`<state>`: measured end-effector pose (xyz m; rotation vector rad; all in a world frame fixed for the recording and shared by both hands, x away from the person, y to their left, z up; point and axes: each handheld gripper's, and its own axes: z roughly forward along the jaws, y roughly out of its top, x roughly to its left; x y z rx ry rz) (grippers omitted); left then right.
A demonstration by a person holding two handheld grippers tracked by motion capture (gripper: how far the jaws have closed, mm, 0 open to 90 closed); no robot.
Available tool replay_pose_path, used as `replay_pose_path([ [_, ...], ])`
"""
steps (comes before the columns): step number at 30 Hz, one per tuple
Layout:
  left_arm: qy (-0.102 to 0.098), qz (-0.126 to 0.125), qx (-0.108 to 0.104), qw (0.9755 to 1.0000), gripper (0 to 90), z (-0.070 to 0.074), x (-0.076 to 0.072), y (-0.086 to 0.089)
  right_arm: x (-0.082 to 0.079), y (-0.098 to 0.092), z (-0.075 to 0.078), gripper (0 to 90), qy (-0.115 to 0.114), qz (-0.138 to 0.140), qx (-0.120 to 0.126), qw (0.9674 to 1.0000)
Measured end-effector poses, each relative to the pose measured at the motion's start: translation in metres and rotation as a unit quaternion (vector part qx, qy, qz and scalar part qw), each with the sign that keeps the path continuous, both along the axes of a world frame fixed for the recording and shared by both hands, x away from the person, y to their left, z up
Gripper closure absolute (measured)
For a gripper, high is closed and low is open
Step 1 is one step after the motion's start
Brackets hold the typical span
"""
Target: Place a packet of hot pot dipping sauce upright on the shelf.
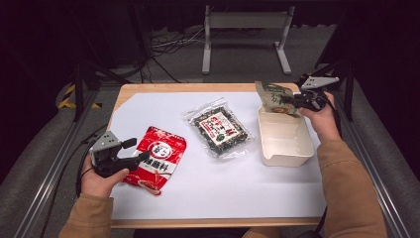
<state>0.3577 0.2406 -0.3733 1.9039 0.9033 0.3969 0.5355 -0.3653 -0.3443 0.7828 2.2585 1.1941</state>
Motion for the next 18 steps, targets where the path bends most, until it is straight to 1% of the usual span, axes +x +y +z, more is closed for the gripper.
replay_pose_path([
  [4, 0.000, -0.001, 0.000, 1.0000, 30.5, 0.000, 0.000, 0.001, -0.001, -0.002, -0.003, 84.3, 0.006, -0.007, 0.000, 1.0000],
  [5, 0.001, -0.002, 0.000, 1.0000, 30.5, 0.000, 0.000, 0.001, -0.002, -0.004, -0.004, 83.8, 0.010, -0.013, 0.000, 0.9999],
  [6, 0.001, -0.002, 0.000, 1.0000, 30.5, 0.000, 0.000, 0.001, -0.002, -0.004, -0.004, 83.8, 0.010, -0.013, 0.000, 0.9999],
  [9, 0.000, -0.002, 0.001, 1.0000, 30.4, 0.000, 0.001, 0.001, -0.004, -0.008, -0.007, 83.8, 0.016, -0.027, 0.003, 0.9995],
  [11, -0.001, -0.003, 0.001, 1.0000, 30.5, 0.000, 0.001, 0.000, -0.004, -0.009, -0.008, 83.8, 0.017, -0.029, 0.004, 0.9994],
  [12, 0.000, -0.002, -0.002, 1.0000, 30.5, 0.000, 0.000, 0.000, -0.005, -0.009, -0.008, 83.6, 0.019, -0.033, 0.002, 0.9993],
  [16, -0.001, -0.002, 0.000, 1.0000, 30.5, 0.000, 0.001, 0.001, -0.007, -0.011, -0.008, 83.0, 0.026, -0.045, -0.002, 0.9986],
  [18, -0.001, -0.002, 0.000, 1.0000, 30.5, 0.000, 0.001, 0.001, -0.008, -0.011, -0.008, 82.8, 0.027, -0.050, -0.008, 0.9983],
])
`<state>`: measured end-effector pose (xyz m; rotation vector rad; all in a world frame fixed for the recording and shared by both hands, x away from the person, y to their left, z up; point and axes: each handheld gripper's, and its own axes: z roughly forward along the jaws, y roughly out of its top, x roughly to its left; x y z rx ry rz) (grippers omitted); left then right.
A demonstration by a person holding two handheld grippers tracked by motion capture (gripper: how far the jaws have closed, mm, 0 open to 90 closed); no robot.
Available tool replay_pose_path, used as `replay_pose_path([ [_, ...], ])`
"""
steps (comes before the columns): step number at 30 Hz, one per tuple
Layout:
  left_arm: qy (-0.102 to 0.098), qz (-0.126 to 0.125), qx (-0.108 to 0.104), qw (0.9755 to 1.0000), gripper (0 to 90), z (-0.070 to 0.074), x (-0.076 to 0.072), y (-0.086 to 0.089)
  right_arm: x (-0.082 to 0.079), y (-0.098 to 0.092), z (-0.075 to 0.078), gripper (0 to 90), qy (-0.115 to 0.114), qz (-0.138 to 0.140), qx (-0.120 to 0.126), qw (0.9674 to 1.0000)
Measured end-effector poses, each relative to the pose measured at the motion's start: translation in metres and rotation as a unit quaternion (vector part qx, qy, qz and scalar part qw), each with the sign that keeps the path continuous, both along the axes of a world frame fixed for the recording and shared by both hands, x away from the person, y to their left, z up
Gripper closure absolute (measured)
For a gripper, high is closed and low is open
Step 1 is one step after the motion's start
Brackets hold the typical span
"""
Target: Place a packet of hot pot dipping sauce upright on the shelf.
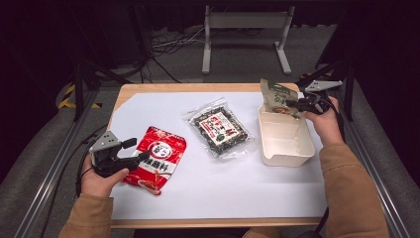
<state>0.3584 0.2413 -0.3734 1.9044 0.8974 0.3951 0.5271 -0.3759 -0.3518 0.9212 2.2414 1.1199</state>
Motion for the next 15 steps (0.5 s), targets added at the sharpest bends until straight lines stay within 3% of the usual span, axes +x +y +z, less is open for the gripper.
replay_pose_path([
  [5, 0.000, 0.000, 0.000, 1.0000, 30.5, -0.0002, 0.0003, -0.0001, -0.0010, 0.0028, 0.0014, 83.5, 0.003, -0.009, -0.022, 0.9997],
  [10, 0.002, -0.001, -0.003, 1.0000, 30.5, -0.0004, -0.0002, -0.0009, 0.0029, 0.0036, -0.0016, 87.2, 0.013, -0.022, -0.020, 0.9995],
  [12, 0.003, 0.000, -0.004, 1.0000, 30.6, -0.0003, -0.0004, -0.0006, 0.0059, 0.0035, -0.0055, 87.8, 0.022, -0.027, -0.008, 0.9994],
  [15, 0.004, -0.001, -0.001, 1.0000, 30.6, -0.0007, 0.0002, -0.0003, 0.0080, 0.0075, -0.0065, 88.0, 0.023, -0.031, -0.018, 0.9991],
])
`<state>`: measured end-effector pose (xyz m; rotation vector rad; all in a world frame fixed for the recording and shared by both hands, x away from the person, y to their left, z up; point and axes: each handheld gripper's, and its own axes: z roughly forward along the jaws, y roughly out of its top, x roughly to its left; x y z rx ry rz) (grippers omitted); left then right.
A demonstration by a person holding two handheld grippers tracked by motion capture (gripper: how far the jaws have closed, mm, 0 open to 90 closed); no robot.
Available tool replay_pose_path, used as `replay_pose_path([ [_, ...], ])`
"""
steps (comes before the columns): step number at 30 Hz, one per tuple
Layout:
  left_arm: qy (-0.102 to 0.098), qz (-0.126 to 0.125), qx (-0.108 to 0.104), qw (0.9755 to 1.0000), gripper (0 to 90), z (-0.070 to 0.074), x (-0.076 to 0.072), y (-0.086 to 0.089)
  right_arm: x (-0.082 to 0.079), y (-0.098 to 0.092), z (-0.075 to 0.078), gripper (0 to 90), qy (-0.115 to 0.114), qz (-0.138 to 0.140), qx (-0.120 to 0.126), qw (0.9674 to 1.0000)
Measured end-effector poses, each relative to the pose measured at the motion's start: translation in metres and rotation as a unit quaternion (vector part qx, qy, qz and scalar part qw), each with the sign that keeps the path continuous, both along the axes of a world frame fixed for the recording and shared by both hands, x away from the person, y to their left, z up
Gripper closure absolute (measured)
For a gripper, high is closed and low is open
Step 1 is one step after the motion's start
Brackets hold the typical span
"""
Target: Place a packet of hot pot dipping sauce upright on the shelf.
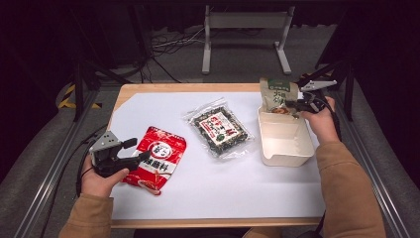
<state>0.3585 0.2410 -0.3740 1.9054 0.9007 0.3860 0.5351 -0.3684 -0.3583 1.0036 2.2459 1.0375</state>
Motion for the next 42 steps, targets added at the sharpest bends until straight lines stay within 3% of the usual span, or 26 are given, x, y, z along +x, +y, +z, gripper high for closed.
replay_pose_path([
  [4, -0.001, -0.001, -0.001, 1.0000, 30.6, 0.000, 0.000, -0.001, 0.004, 0.007, -0.008, 87.9, 0.010, -0.002, -0.025, 0.9996],
  [10, 0.001, 0.000, -0.003, 1.0000, 30.6, -0.001, 0.001, 0.000, 0.006, 0.009, -0.012, 87.6, 0.023, -0.013, -0.028, 0.9993],
  [13, 0.000, -0.002, 0.000, 1.0000, 30.6, -0.001, 0.001, -0.001, 0.007, 0.011, -0.016, 87.5, 0.036, -0.021, -0.047, 0.9980],
  [17, 0.000, -0.002, 0.000, 1.0000, 30.6, -0.001, 0.001, -0.001, 0.006, 0.011, -0.015, 85.9, 0.040, -0.031, -0.040, 0.9979],
  [24, 0.002, -0.004, 0.000, 1.0000, 30.5, -0.002, 0.003, 0.000, 0.002, 0.012, -0.010, 72.9, 0.031, -0.038, -0.042, 0.9979],
  [27, 0.002, -0.006, -0.001, 1.0000, 30.5, -0.001, 0.004, -0.001, -0.003, 0.008, -0.007, 55.9, 0.022, -0.051, -0.018, 0.9983],
  [31, 0.006, -0.008, -0.004, 0.9999, 30.3, -0.002, 0.007, -0.004, -0.010, 0.004, -0.003, 46.6, 0.021, -0.044, -0.005, 0.9988],
  [42, 0.001, -0.022, 0.007, 0.9997, 29.6, -0.001, 0.017, -0.009, -0.037, -0.007, 0.010, 39.1, -0.006, -0.058, -0.021, 0.9981],
])
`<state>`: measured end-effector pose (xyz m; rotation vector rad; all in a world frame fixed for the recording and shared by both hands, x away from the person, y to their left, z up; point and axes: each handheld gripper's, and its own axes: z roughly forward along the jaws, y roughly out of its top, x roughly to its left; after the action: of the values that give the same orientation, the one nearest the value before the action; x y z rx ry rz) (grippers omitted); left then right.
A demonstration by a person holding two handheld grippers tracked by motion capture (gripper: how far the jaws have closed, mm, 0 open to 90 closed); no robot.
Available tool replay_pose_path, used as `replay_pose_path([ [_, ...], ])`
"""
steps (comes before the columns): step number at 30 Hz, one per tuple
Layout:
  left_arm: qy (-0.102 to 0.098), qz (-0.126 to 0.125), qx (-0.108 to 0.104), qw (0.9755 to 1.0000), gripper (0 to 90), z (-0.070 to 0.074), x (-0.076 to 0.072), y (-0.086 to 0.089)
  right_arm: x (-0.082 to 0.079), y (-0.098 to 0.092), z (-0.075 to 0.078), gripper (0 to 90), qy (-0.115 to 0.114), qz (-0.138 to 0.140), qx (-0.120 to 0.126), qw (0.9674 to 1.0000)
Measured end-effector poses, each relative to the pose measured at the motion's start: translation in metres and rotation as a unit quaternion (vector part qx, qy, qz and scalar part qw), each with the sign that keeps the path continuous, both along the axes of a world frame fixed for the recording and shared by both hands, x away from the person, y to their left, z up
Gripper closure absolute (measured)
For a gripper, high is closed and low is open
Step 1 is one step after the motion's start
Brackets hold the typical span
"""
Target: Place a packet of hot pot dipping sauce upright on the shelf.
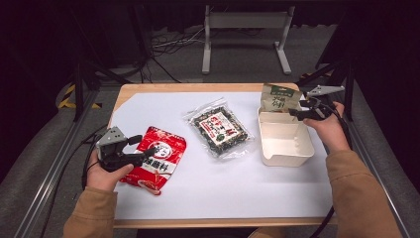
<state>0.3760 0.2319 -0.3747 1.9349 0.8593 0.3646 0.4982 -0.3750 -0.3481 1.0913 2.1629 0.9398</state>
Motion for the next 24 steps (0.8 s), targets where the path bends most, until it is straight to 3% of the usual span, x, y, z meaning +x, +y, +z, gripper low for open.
replay_pose_path([
  [5, -0.005, -0.001, 0.007, 1.0000, 29.2, 0.000, 0.002, 0.000, -0.015, -0.004, 0.006, 38.4, -0.014, -0.007, -0.002, 0.9999],
  [8, -0.003, -0.002, 0.006, 1.0000, 28.6, 0.001, 0.003, 0.001, -0.022, -0.005, 0.007, 38.4, -0.011, -0.003, -0.008, 0.9999],
  [15, -0.001, 0.001, 0.016, 0.9999, 28.3, 0.003, 0.005, 0.004, -0.044, -0.003, 0.013, 40.1, -0.018, 0.020, 0.016, 0.9995],
  [19, 0.003, 0.000, 0.022, 0.9997, 28.2, 0.003, 0.006, 0.006, -0.058, 0.006, 0.018, 40.3, -0.028, 0.042, 0.043, 0.9978],
  [24, 0.005, -0.001, 0.020, 0.9998, 26.8, 0.005, 0.007, 0.009, -0.075, 0.020, 0.021, 40.2, -0.033, 0.069, 0.056, 0.9955],
])
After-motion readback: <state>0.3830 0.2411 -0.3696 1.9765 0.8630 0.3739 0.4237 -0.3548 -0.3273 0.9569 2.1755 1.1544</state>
